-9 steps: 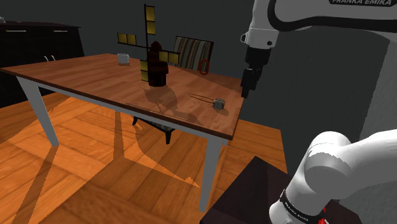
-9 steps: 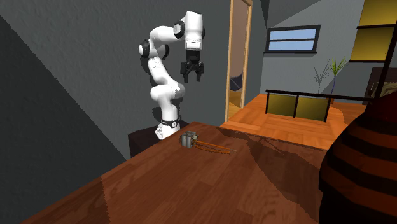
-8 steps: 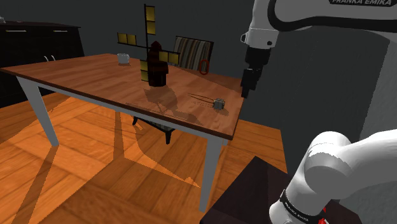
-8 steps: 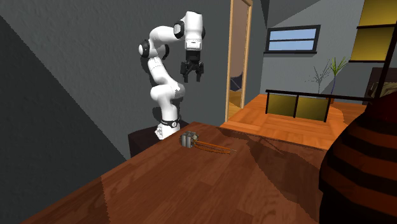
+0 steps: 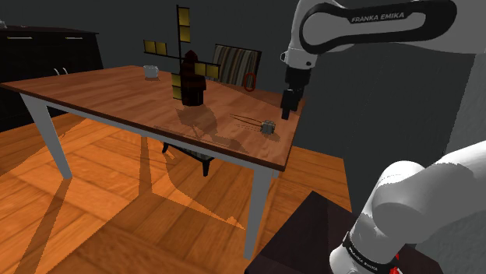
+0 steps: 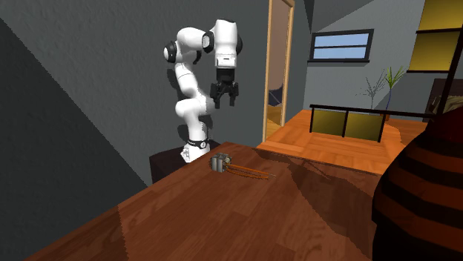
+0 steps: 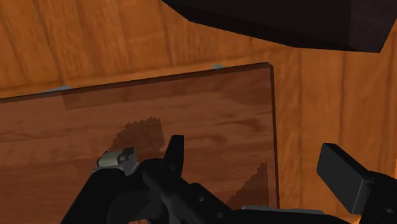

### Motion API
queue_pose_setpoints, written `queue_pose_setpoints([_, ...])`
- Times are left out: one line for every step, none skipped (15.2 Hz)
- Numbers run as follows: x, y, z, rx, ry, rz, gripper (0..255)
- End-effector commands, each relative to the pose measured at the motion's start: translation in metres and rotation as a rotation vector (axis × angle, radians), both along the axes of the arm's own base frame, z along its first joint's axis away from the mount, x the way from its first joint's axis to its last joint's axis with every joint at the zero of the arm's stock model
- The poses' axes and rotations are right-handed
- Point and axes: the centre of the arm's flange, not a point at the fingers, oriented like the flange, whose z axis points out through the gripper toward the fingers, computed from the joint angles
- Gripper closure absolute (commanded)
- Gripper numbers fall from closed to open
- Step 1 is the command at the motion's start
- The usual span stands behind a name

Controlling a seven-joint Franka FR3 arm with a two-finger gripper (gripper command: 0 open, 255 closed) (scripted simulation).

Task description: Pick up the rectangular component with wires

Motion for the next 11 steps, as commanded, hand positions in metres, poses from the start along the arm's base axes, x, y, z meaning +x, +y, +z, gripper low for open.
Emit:
queue_pose_setpoints([0.019, -0.013, -0.010, 0.002, -0.003, 0.013, 0])
queue_pose_setpoints([0.029, -0.019, -0.016, 0.004, -0.004, 0.019, 0])
queue_pose_setpoints([0.039, -0.026, -0.021, 0.005, -0.005, 0.025, 0])
queue_pose_setpoints([0.049, -0.032, -0.027, 0.006, -0.006, 0.032, 0])
queue_pose_setpoints([0.059, -0.039, -0.032, 0.008, -0.007, 0.038, 0])
queue_pose_setpoints([0.069, -0.045, -0.037, 0.009, -0.007, 0.044, 0])
queue_pose_setpoints([0.079, -0.051, -0.043, 0.011, -0.008, 0.050, 0])
queue_pose_setpoints([0.090, -0.058, -0.048, 0.012, -0.009, 0.056, 0])
queue_pose_setpoints([0.100, -0.064, -0.054, 0.013, -0.010, 0.062, 0])
queue_pose_setpoints([0.110, -0.070, -0.059, 0.015, -0.011, 0.068, 0])
queue_pose_setpoints([0.121, -0.076, -0.064, 0.016, -0.012, 0.075, 0])
